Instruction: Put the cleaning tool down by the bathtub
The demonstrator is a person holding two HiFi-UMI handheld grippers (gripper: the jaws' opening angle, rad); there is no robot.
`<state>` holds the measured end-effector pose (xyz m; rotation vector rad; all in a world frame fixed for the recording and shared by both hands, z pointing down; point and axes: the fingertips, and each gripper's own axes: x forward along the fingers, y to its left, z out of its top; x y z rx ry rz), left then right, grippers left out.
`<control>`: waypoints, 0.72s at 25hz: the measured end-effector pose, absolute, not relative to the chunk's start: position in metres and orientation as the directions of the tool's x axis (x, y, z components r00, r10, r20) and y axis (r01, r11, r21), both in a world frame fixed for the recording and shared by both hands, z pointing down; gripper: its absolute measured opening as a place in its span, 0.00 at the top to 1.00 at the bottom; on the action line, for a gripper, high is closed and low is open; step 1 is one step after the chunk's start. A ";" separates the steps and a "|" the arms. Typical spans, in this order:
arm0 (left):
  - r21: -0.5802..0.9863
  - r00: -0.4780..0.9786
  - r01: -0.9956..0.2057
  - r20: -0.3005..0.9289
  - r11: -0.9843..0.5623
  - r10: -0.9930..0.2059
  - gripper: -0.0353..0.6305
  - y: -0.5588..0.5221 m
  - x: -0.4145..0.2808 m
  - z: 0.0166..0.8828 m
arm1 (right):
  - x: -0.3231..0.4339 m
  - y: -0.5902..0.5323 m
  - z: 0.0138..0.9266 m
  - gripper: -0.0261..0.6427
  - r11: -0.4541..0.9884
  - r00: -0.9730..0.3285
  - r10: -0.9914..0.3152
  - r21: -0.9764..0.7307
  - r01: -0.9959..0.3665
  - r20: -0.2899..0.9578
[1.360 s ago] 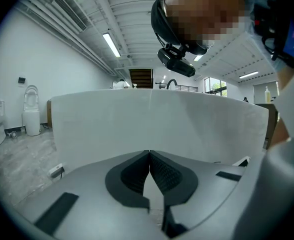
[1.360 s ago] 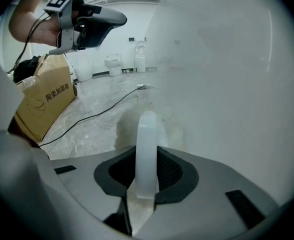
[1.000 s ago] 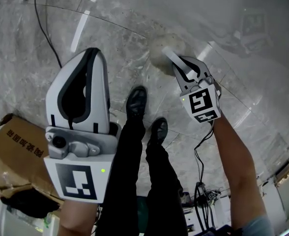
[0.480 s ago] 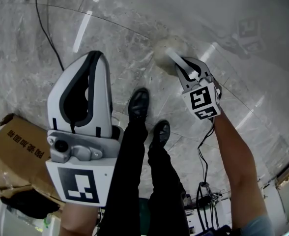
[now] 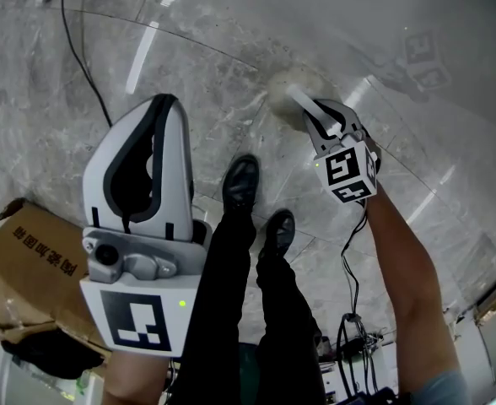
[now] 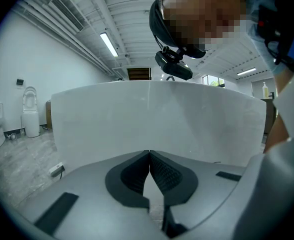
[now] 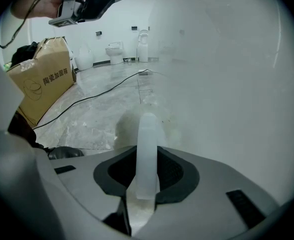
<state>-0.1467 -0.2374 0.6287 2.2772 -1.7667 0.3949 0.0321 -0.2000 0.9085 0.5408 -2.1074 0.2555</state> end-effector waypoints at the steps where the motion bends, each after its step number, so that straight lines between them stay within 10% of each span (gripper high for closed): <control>1: 0.017 0.236 -0.969 0.349 -0.246 -0.907 0.92 -0.237 -0.147 0.629 | 0.033 -0.200 0.910 0.80 0.880 -0.481 -0.284 0.027 -0.474 0.829; 18: 0.016 0.248 -0.967 0.307 -0.256 -0.919 0.92 -0.242 -0.136 0.588 | 0.018 -0.216 0.839 0.81 0.846 -0.533 -0.394 0.069 -0.529 0.749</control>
